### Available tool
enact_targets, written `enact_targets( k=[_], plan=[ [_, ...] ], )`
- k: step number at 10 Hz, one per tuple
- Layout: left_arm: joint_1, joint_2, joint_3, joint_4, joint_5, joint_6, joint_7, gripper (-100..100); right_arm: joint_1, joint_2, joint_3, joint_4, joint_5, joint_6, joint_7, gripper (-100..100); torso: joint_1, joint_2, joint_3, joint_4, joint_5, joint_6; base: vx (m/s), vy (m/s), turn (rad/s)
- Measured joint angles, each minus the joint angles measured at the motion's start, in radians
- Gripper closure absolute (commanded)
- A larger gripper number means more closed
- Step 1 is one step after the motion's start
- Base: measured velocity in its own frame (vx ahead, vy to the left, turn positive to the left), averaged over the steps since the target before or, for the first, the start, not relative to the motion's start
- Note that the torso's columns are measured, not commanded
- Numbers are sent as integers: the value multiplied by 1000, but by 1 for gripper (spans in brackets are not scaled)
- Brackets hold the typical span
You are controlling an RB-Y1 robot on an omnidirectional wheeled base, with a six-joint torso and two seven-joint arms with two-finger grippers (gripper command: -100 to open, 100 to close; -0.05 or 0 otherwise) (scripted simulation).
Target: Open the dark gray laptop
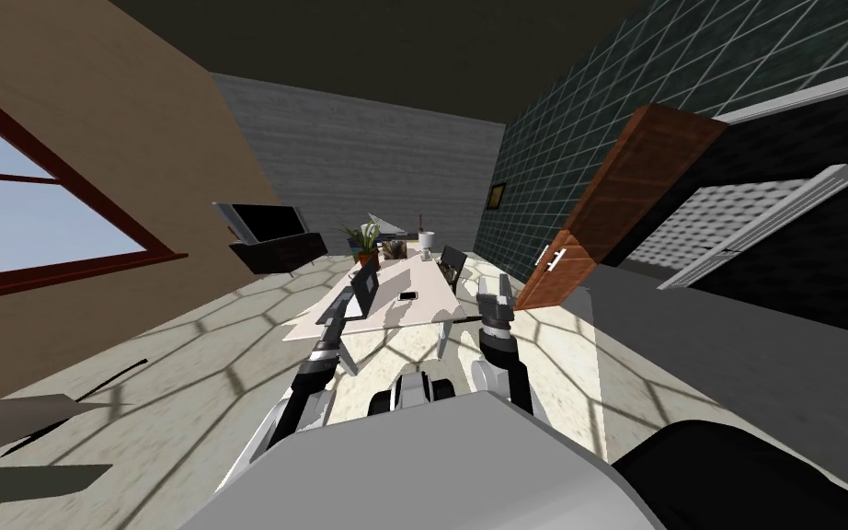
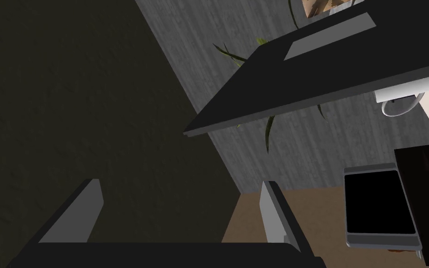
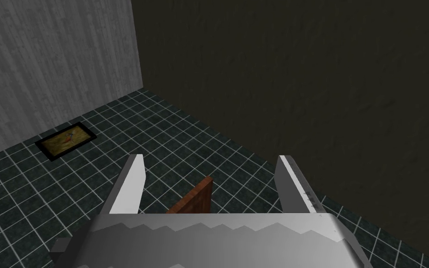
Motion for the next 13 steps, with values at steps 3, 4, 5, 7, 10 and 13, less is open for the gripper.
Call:
enact_targets(
  k=[3,4,5,7,10,13],
  plan=[
    [-21,6,-3,57,-17,-11,-15,-100,0,0,0,0,0,0,0,0,0,-1,0,0,0,0,136,25,-46],
    [-28,10,-3,73,-22,-14,-19,-100,0,0,0,0,0,0,0,0,0,-2,-1,0,0,0,64,19,-9],
    [-29,11,-2,75,-22,-14,-20,-100,0,0,0,0,0,0,0,0,-1,2,1,0,0,0,-57,21,-202],
    [-85,10,29,128,-12,-10,-40,-100,-1,0,0,0,0,0,0,0,-1,5,4,2,0,0,-123,29,-176],
    [-172,0,83,215,4,-9,-85,-100,-1,0,0,0,0,0,0,0,0,-2,-1,-1,0,0,-132,38,-129],
    [-243,6,122,282,18,0,-106,-100,-1,0,0,0,0,0,0,0,-1,-4,-3,-1,0,1,-64,27,-107]
  ],
)
